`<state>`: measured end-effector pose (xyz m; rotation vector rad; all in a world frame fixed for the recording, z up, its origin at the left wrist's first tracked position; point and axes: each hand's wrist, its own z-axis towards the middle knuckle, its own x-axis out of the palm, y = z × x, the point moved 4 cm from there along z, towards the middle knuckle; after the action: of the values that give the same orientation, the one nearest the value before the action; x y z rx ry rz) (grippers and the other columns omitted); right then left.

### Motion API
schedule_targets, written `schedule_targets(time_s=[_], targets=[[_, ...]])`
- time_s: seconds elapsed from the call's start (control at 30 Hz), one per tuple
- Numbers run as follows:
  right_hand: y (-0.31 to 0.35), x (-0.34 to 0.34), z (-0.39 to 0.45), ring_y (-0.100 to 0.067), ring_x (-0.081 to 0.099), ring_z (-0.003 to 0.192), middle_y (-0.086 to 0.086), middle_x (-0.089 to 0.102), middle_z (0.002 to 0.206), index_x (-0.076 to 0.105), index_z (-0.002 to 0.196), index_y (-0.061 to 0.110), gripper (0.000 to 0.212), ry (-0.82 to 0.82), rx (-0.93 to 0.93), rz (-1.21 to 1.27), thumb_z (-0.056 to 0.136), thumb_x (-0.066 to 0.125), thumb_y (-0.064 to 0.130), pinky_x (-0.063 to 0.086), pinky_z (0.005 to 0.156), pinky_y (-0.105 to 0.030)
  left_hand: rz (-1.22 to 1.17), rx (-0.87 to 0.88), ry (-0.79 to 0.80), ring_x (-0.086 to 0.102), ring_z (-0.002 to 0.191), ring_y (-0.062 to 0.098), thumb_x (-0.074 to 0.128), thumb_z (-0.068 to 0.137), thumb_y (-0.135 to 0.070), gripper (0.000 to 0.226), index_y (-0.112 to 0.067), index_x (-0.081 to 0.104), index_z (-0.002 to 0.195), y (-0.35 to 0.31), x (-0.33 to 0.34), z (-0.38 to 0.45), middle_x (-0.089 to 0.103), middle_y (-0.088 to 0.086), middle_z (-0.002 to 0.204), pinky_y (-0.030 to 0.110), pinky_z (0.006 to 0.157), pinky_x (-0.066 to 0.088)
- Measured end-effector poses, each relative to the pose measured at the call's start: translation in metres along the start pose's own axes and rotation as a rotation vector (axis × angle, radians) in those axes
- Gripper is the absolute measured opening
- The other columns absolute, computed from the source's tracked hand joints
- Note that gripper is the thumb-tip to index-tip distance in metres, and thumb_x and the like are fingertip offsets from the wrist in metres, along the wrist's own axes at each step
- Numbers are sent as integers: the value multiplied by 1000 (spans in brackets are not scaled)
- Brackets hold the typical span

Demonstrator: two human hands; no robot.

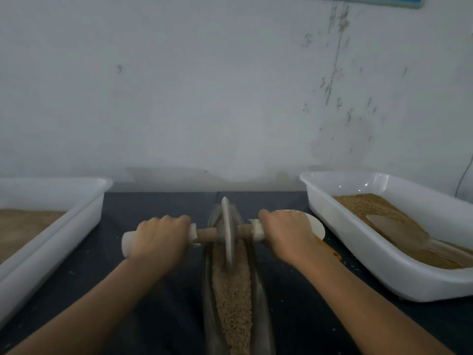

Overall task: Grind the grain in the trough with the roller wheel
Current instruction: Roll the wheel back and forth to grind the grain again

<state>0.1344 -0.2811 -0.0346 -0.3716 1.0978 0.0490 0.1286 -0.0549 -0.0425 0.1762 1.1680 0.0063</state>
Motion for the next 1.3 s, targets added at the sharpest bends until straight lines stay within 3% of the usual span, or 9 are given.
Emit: schedule_targets(time_s=[0.07,0.17,0.37,0.53,0.63,0.83,1.0,1.1,1.3], targets=[[0,-5,-21,-19,58,77,4,61,85,46,98,26,24,51,-32,71,84,64,35,45,63,-33,32,39,11,53,69,14,56,85,-38,21,-34,35,83,-1,-9,-18,54,-9,77,31,61,35],[1,-21,-69,-11,47,67,11,46,72,29,79,34,36,186,-107,142,80,64,40,22,50,-24,40,106,87,47,68,10,53,84,-50,28,-38,28,82,-4,-25,-63,40,-12,71,30,62,33],[6,-42,-110,-15,55,84,10,53,93,27,91,37,30,351,-118,158,84,56,38,45,71,-34,15,102,168,52,86,2,39,82,-65,19,-52,26,78,-8,-52,-104,38,-16,75,27,69,30],[3,-20,-66,-15,53,68,8,56,76,37,85,32,29,141,-55,114,81,65,33,29,51,-28,41,112,-61,40,50,8,79,60,-43,43,-34,38,70,-10,-33,-58,46,-11,60,27,52,25],[-1,-6,-31,-16,51,69,4,63,84,46,97,26,25,31,-20,83,83,65,33,32,57,-30,50,15,-92,43,62,8,59,82,-41,26,-34,35,81,-2,-16,-23,52,-13,74,27,58,30],[0,-15,-34,-19,58,79,2,63,90,47,104,25,28,77,-74,87,85,65,34,46,66,-34,10,32,-39,44,65,5,57,84,-45,29,-36,29,81,0,-13,-32,48,-14,77,26,61,30],[5,-58,-92,-13,58,61,7,61,73,50,85,29,41,132,-222,109,57,80,35,37,47,-26,-208,198,-35,51,59,0,60,65,-63,32,-48,35,77,7,-27,-97,44,-18,63,26,59,40],[6,-53,-100,-17,59,88,7,59,98,40,102,33,28,296,-206,124,83,60,35,47,79,-36,-254,220,110,51,69,-4,44,72,-72,31,-71,20,91,12,-31,-111,42,-19,68,24,76,47],[4,-20,-49,-18,57,74,3,62,84,46,96,28,26,84,-119,63,80,66,34,35,58,-31,5,16,75,51,72,9,49,85,-54,23,-38,33,85,0,-15,-58,49,-13,78,29,64,32]])
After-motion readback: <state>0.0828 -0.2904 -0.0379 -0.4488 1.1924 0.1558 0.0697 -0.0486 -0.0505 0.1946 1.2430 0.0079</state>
